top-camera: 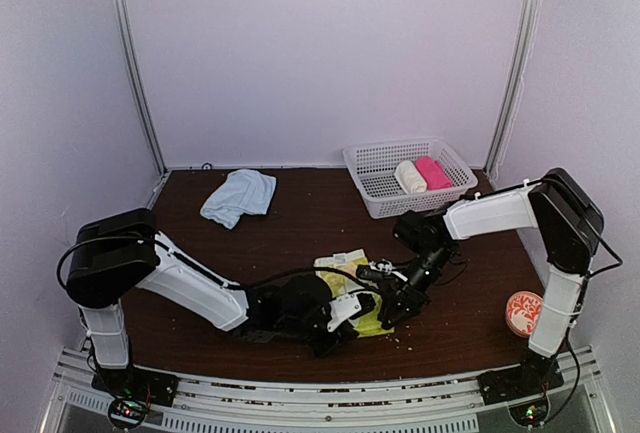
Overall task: Roll the towels
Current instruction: Roll the towel at the center of the board.
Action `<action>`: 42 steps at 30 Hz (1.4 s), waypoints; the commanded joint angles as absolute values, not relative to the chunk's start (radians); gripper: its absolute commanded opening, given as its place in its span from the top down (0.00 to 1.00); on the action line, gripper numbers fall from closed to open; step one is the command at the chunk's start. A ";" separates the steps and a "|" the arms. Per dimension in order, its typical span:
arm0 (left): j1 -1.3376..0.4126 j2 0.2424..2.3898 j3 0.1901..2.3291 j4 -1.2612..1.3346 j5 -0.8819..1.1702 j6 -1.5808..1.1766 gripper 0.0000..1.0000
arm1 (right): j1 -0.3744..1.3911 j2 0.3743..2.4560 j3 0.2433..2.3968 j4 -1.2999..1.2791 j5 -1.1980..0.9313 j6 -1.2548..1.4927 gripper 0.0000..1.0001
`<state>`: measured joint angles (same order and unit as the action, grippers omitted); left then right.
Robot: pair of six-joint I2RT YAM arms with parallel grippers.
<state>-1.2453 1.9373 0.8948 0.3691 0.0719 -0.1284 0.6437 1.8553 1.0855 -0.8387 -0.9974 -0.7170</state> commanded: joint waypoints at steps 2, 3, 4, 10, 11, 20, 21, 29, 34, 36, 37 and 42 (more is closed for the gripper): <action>-1.217 1.911 0.864 0.468 0.168 -0.223 1.00 | 0.650 1.904 1.086 -0.858 -1.032 -0.722 0.60; -1.211 1.909 0.858 0.482 0.183 -0.234 1.00 | 0.649 1.913 1.089 -0.861 -1.037 -0.723 0.60; -1.205 1.910 0.853 0.494 0.204 -0.247 1.00 | 0.650 1.921 1.093 -0.863 -1.041 -0.723 0.60; -1.178 1.906 0.834 0.518 0.281 -0.287 1.00 | 0.649 1.952 1.104 -0.828 -1.034 -0.663 0.82; -1.175 1.905 0.831 0.521 0.290 -0.293 1.00 | 0.649 1.962 1.109 -0.832 -1.035 -0.660 0.87; -1.132 1.911 0.802 0.550 0.482 -0.352 0.98 | 0.631 2.042 1.165 -0.932 -1.056 -0.630 1.00; -1.124 1.916 0.803 0.556 0.512 -0.367 0.99 | 0.629 2.046 1.166 -0.934 -1.054 -0.619 1.00; -1.076 2.021 0.824 0.680 0.740 -0.532 1.00 | 0.619 1.994 1.185 -0.905 -1.015 -0.559 0.91; -1.062 2.062 0.834 0.684 0.753 -0.602 1.00 | 0.590 1.882 1.164 -0.885 -0.981 -0.547 0.76; -1.060 2.076 0.837 0.678 0.759 -0.623 1.00 | 0.563 1.848 1.161 -0.881 -0.971 -0.544 0.73; -1.060 2.084 0.842 0.673 0.763 -0.638 1.00 | 0.548 1.834 1.163 -0.892 -0.974 -0.549 0.73; -1.060 2.120 0.916 0.535 0.764 -0.705 1.00 | 0.471 1.711 1.185 -0.996 -1.017 -0.650 0.79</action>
